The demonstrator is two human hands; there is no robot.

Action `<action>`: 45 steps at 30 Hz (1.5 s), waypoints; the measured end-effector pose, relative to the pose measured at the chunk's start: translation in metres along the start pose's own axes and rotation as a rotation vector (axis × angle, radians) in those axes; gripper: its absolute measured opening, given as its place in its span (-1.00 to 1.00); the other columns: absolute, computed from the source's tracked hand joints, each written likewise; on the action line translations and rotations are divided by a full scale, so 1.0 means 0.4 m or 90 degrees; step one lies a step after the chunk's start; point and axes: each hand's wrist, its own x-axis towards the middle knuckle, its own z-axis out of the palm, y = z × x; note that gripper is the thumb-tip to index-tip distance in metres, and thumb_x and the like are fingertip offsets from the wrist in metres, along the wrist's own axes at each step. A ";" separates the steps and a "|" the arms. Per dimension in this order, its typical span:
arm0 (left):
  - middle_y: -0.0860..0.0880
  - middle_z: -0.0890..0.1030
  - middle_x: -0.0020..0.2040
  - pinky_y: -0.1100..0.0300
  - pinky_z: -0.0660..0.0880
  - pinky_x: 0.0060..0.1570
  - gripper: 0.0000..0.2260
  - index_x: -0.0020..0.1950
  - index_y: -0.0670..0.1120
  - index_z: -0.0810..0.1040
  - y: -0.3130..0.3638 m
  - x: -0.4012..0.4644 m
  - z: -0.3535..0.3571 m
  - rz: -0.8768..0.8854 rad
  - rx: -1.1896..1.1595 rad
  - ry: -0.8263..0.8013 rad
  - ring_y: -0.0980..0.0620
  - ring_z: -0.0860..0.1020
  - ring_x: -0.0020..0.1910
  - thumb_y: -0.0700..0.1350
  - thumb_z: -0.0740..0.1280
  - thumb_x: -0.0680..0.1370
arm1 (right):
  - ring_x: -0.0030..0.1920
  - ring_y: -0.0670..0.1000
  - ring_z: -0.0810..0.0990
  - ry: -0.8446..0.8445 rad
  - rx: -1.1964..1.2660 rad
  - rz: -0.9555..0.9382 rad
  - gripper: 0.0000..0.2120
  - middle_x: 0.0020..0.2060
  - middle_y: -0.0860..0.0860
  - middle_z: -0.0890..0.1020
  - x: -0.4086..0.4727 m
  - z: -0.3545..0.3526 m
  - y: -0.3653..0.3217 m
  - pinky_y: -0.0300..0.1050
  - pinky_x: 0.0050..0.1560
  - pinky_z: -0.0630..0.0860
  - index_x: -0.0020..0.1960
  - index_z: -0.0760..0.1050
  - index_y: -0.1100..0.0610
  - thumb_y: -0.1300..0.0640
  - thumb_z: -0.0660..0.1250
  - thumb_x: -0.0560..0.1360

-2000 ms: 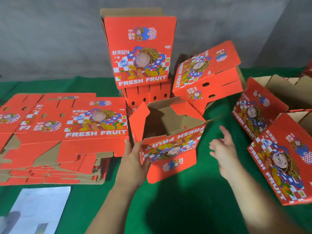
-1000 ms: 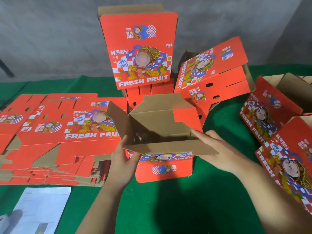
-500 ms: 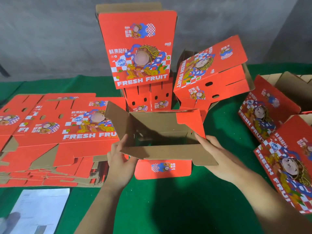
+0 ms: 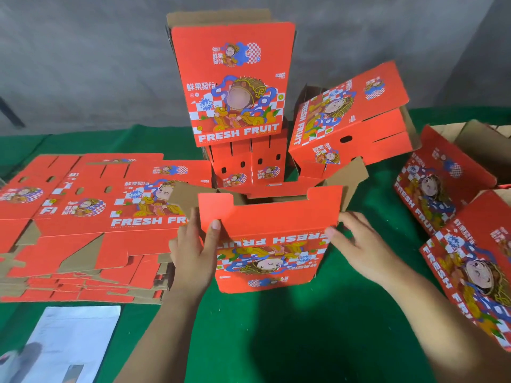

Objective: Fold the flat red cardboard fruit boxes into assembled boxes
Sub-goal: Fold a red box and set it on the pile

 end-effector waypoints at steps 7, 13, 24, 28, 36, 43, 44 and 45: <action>-0.15 0.56 0.21 -0.01 0.25 0.14 -0.48 0.53 -0.02 0.43 0.011 0.009 0.042 -0.051 0.047 0.104 -0.23 0.45 0.13 0.14 0.37 0.62 | 0.27 0.01 0.53 0.192 0.051 0.101 -0.70 0.29 -0.05 0.49 0.021 0.081 -0.062 -0.05 0.15 0.45 0.37 0.43 -0.01 -0.02 0.27 0.67; -0.18 0.47 0.29 0.01 0.20 0.20 -0.35 0.64 -0.03 0.30 -0.003 0.001 0.049 -0.022 0.010 0.106 -0.06 0.29 0.11 0.07 0.43 0.60 | 0.23 0.23 0.33 0.361 -0.273 0.005 -0.18 0.27 0.12 0.34 0.009 0.082 -0.115 0.19 0.30 0.27 0.61 0.22 -0.08 0.15 0.46 0.43; 0.05 0.36 0.16 0.04 0.18 0.15 -0.26 0.67 0.10 0.19 -0.040 -0.036 0.037 0.030 -0.003 0.077 0.07 0.20 0.04 0.36 0.25 0.56 | 0.49 0.29 0.28 -0.015 -0.419 0.160 -0.19 0.51 0.21 0.39 0.116 0.084 -0.192 0.18 0.48 0.23 0.68 0.00 -0.04 -0.47 -0.07 0.58; 0.07 0.35 0.18 0.03 0.17 0.22 -0.35 0.64 0.22 0.14 -0.059 -0.044 0.038 0.006 -0.036 0.075 0.00 0.25 0.13 0.27 0.30 0.61 | 0.43 0.10 0.39 -0.009 -0.259 0.129 -0.29 0.42 0.01 0.51 0.121 0.064 -0.175 -0.02 0.39 0.36 0.65 0.09 -0.20 -0.30 0.25 0.57; 0.09 0.33 0.28 0.09 0.17 0.29 -0.43 0.65 0.19 0.16 -0.048 -0.053 0.042 0.038 -0.080 0.055 0.14 0.24 0.28 0.11 0.30 0.67 | -0.29 -0.28 0.56 0.055 0.249 0.168 -0.40 -0.04 -0.01 0.72 0.100 -0.007 -0.180 -0.56 -0.35 0.38 0.47 0.42 -0.19 0.29 0.39 0.57; -0.09 0.35 0.25 -0.02 0.22 0.42 -0.42 0.62 0.09 0.30 -0.018 -0.064 0.044 0.032 -0.074 0.030 0.02 0.24 0.31 0.24 0.18 0.62 | -0.42 -0.14 0.66 0.021 0.375 0.239 -0.70 -0.35 -0.06 0.67 0.117 -0.037 -0.196 -0.26 -0.43 0.55 0.22 0.64 -0.05 0.28 0.37 0.60; -0.10 0.37 0.23 -0.04 0.24 0.40 -0.37 0.64 0.07 0.26 -0.011 -0.062 0.042 0.020 -0.067 0.037 0.00 0.25 0.29 0.28 0.16 0.61 | -0.42 -0.11 0.66 0.025 0.379 0.239 -0.71 -0.41 -0.09 0.67 0.119 -0.036 -0.200 -0.25 -0.44 0.54 0.20 0.65 -0.03 0.28 0.36 0.59; -0.09 0.39 0.20 -0.08 0.26 0.39 -0.37 0.62 0.08 0.29 -0.005 -0.059 0.039 0.011 -0.064 0.045 -0.03 0.26 0.27 0.34 0.12 0.61 | -0.41 -0.09 0.66 0.043 0.384 0.240 -0.73 -0.40 -0.09 0.68 0.121 -0.036 -0.204 -0.25 -0.44 0.54 0.17 0.66 -0.02 0.28 0.37 0.58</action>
